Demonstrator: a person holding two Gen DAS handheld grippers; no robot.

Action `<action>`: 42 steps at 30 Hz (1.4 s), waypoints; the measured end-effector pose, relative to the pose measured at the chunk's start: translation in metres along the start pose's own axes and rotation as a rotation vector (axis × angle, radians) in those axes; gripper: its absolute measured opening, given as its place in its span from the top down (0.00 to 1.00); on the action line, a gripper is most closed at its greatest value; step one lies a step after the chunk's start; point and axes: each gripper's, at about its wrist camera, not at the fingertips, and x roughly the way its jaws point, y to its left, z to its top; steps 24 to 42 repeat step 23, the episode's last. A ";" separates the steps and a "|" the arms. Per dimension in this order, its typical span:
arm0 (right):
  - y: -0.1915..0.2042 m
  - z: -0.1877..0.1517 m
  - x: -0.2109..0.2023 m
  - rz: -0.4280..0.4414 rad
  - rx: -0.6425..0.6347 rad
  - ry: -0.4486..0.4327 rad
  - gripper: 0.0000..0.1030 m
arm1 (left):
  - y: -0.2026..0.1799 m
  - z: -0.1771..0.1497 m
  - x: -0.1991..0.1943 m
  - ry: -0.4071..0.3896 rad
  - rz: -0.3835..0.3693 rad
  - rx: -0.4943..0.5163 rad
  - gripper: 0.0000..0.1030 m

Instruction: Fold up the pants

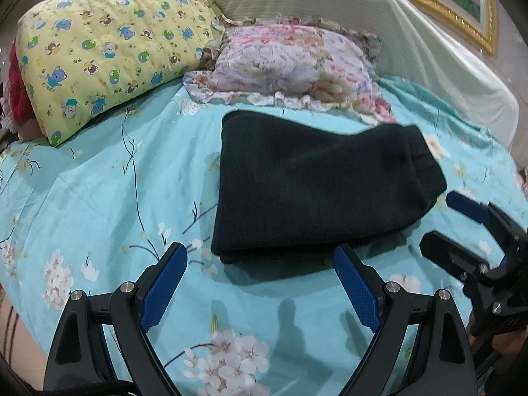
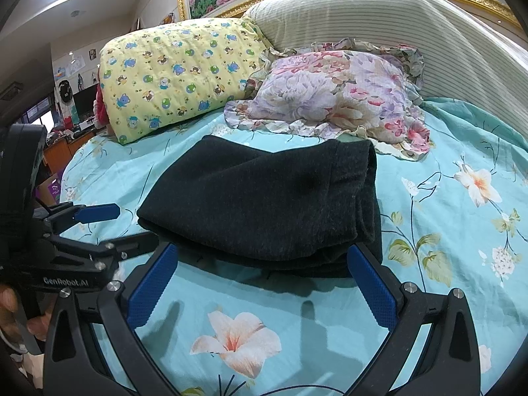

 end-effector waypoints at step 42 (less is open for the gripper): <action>-0.014 0.008 0.002 -0.027 0.049 0.000 0.01 | -0.007 0.011 0.004 -0.005 0.013 0.015 0.12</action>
